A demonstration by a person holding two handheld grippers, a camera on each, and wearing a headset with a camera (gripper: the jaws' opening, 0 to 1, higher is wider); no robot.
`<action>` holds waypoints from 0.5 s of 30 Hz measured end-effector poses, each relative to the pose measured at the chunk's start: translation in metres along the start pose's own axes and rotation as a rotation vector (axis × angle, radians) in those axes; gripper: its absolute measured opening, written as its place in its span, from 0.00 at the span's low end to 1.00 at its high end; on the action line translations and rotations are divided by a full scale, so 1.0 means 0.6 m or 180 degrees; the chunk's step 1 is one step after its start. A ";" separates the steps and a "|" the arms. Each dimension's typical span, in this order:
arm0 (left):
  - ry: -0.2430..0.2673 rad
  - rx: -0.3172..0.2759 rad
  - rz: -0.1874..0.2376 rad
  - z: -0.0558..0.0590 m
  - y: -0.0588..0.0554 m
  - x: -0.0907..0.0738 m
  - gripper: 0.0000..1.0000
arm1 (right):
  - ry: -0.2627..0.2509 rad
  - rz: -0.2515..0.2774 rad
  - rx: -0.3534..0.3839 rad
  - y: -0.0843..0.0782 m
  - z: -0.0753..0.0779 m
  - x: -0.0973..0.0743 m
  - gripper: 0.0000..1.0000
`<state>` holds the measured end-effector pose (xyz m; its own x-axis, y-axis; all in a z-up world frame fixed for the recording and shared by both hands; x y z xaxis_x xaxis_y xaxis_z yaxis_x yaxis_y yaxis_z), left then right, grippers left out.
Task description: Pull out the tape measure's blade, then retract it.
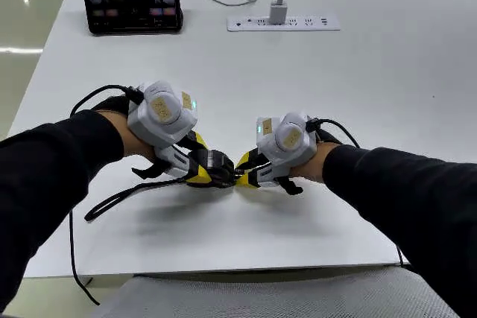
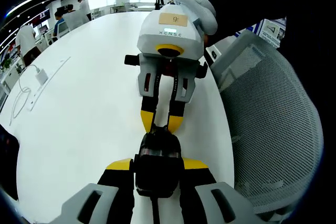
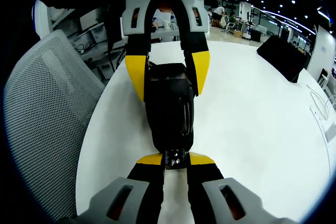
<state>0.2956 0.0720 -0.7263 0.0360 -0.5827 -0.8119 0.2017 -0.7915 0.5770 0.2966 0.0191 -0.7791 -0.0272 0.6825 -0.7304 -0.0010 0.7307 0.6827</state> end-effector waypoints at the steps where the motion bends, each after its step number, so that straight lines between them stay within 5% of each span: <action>1: -0.0005 -0.0005 -0.0004 0.000 0.000 0.000 0.29 | 0.0001 -0.0002 -0.0009 -0.001 0.000 0.000 0.12; 6: -0.0018 0.0013 -0.0023 0.001 0.000 0.000 0.29 | 0.0002 -0.0067 -0.0029 0.002 0.000 0.002 0.12; 8: -0.0022 0.0018 -0.0026 0.002 0.000 0.000 0.29 | -0.0035 -0.0146 -0.0205 0.002 -0.002 0.003 0.12; 15: 0.0003 0.0021 -0.0006 0.003 -0.002 -0.004 0.28 | 0.0074 -0.0086 0.0047 -0.003 0.001 -0.003 0.09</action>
Point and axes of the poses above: the centre of the closed fingertips' face, and the gripper's own axes: x roughly forward along the fingers, z roughly to its right, y roughly out of its top, the point moved 2 cm from there along -x, roughly backward along the fingers, and after that the axes turned 2 degrees about -x, right-handed, at the moved point
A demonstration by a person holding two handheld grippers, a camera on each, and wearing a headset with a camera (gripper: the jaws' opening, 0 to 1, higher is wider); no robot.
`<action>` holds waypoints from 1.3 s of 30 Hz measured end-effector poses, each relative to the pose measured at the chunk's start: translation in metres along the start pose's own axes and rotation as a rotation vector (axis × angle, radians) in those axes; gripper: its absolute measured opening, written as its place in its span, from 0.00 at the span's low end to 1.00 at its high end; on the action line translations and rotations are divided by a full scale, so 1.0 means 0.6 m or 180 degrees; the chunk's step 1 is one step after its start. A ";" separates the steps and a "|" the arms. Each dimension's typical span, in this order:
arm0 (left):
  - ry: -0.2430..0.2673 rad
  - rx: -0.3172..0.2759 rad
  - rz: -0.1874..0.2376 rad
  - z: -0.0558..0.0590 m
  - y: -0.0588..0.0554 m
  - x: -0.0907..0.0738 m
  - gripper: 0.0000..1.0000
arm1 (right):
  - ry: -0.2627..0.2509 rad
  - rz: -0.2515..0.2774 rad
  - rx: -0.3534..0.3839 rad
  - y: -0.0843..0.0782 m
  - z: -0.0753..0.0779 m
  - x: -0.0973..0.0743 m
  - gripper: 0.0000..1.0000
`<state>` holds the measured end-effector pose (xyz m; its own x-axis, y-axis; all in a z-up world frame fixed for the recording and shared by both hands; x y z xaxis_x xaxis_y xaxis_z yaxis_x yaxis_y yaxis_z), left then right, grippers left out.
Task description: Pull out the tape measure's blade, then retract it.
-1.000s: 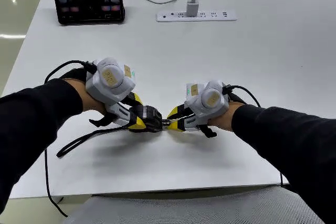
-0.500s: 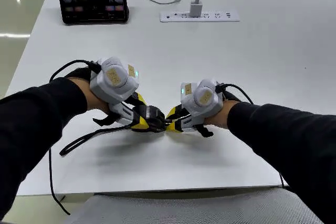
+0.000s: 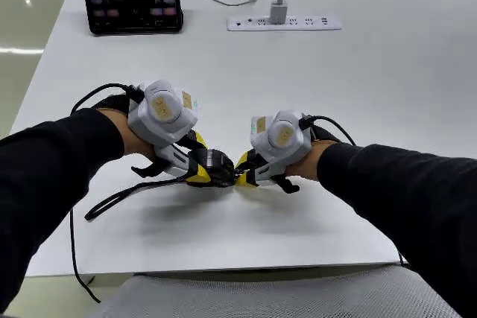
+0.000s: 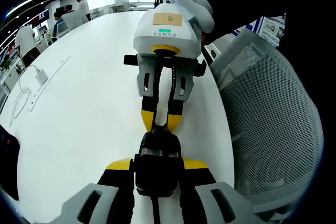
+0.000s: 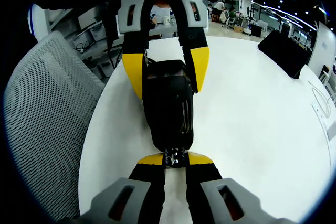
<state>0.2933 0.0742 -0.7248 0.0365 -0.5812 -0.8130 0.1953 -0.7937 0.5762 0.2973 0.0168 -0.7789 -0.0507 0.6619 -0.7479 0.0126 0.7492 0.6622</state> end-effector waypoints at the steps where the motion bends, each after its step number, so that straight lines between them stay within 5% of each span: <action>1: 0.0007 0.0001 0.0010 0.000 0.001 0.001 0.28 | 0.0005 -0.0012 -0.0013 0.000 -0.001 0.001 0.09; 39: 0.0014 -0.0023 0.0006 -0.002 0.001 0.003 0.29 | -0.0044 -0.0165 -0.0036 -0.025 -0.001 -0.019 0.09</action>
Point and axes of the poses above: the centre of the closed fingertips' face, and the gripper's own axes: x roughly forward along the fingers, z roughly to its right, y roughly out of its top, the point moved 2 cm from there along -x, roughly backward along the fingers, and after that the axes turned 2 degrees about -x, right-handed, at the moved point
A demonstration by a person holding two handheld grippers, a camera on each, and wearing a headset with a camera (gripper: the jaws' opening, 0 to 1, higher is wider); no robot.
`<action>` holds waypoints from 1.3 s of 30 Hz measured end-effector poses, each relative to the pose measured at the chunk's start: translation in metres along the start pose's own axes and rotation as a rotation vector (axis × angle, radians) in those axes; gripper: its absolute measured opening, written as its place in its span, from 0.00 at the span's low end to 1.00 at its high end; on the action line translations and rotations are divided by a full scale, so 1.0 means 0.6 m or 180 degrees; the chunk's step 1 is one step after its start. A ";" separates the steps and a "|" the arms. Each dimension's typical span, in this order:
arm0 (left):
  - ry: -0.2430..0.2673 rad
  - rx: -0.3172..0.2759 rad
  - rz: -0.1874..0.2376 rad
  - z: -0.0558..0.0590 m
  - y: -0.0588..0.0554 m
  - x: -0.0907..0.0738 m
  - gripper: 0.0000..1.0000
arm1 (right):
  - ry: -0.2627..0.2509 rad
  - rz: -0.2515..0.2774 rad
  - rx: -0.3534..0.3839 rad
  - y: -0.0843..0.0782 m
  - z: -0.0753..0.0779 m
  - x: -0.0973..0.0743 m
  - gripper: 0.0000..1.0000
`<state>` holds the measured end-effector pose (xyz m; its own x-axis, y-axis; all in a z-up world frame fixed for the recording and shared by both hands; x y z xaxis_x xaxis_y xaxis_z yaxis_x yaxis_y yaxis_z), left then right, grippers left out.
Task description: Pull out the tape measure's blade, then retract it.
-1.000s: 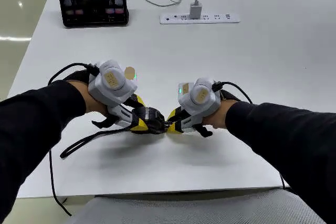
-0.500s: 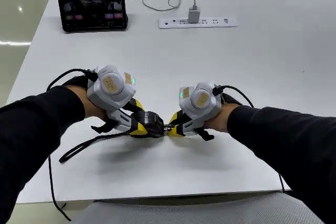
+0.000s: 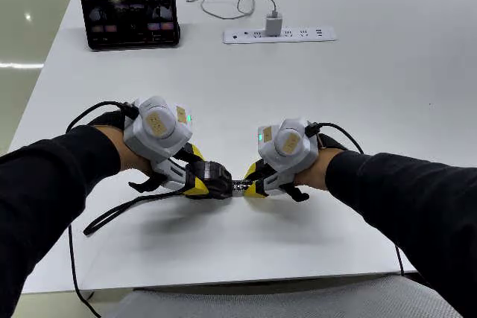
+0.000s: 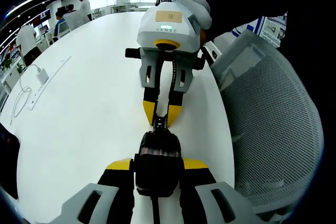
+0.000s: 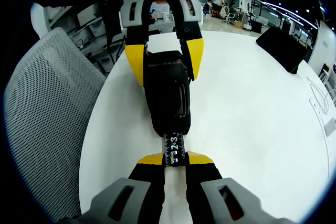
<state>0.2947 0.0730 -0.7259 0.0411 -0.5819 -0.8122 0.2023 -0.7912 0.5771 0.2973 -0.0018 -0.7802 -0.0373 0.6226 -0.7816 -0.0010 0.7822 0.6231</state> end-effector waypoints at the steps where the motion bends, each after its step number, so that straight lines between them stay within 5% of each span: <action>1: 0.0001 -0.0001 0.0001 0.000 0.000 0.000 0.29 | -0.0009 -0.0006 -0.0025 0.000 0.000 0.000 0.09; 39: 0.0057 0.0065 -0.0040 0.000 0.000 0.001 0.28 | -0.0070 -0.0068 -0.0005 -0.033 0.007 -0.030 0.09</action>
Point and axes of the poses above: the centre of the closed fingertips' face, and the gripper's own axes: x roughly forward along the fingers, z roughly to its right, y roughly out of its top, the point moved 2 cm from there along -x, roughly backward along the fingers, and after that the axes turned 2 degrees about -x, right-handed, at the moved point
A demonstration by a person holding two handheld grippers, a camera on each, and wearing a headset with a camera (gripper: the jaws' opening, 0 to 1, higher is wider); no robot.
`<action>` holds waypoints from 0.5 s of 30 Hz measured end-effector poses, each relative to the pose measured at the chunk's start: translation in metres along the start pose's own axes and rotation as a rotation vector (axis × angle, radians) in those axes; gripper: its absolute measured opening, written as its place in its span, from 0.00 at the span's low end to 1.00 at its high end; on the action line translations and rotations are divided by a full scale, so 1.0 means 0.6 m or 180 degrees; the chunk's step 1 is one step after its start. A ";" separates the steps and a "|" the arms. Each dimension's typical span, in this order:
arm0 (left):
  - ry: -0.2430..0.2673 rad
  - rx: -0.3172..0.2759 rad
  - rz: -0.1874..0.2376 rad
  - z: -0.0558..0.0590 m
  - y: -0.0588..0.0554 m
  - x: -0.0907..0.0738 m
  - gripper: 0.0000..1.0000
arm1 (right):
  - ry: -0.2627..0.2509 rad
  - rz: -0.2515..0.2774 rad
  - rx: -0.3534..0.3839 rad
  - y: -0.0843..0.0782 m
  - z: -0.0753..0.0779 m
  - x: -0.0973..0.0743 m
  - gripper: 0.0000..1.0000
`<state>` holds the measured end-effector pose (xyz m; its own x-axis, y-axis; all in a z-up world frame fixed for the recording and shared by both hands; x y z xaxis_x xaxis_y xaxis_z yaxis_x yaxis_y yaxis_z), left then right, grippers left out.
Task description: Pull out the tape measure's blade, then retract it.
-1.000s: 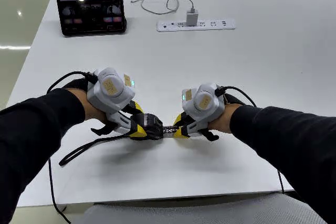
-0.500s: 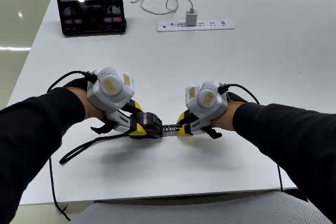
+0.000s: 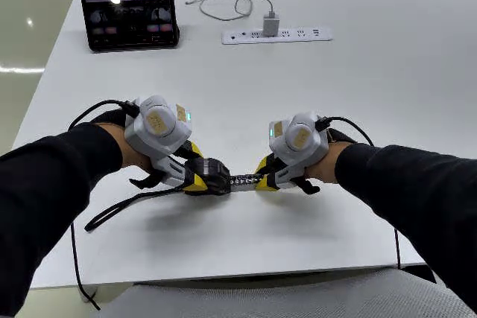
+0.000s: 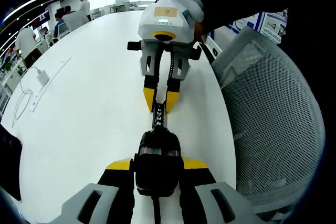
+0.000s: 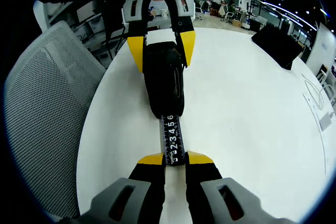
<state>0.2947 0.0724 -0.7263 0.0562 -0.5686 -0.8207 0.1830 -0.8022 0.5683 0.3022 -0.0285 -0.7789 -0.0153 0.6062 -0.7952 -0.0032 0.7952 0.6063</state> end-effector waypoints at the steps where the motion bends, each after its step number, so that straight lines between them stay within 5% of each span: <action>1: -0.0001 0.0000 -0.0005 0.000 0.000 0.000 0.28 | -0.0004 0.0000 -0.0001 -0.001 0.000 -0.001 0.09; 15: -0.0003 0.0002 -0.0007 0.001 0.000 0.001 0.28 | -0.0018 -0.0010 0.0036 -0.012 0.001 -0.009 0.09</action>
<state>0.2944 0.0720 -0.7264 0.0549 -0.5669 -0.8219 0.1825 -0.8036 0.5665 0.3031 -0.0375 -0.7791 -0.0096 0.6037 -0.7971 0.0080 0.7972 0.6037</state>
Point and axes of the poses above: the centre of the closed fingertips' face, and the gripper's own axes: x roughly forward along the fingers, z roughly to its right, y roughly out of its top, the point moved 2 cm from there along -x, roughly backward along the fingers, and after that the axes turned 2 degrees about -x, right-handed, at the moved point
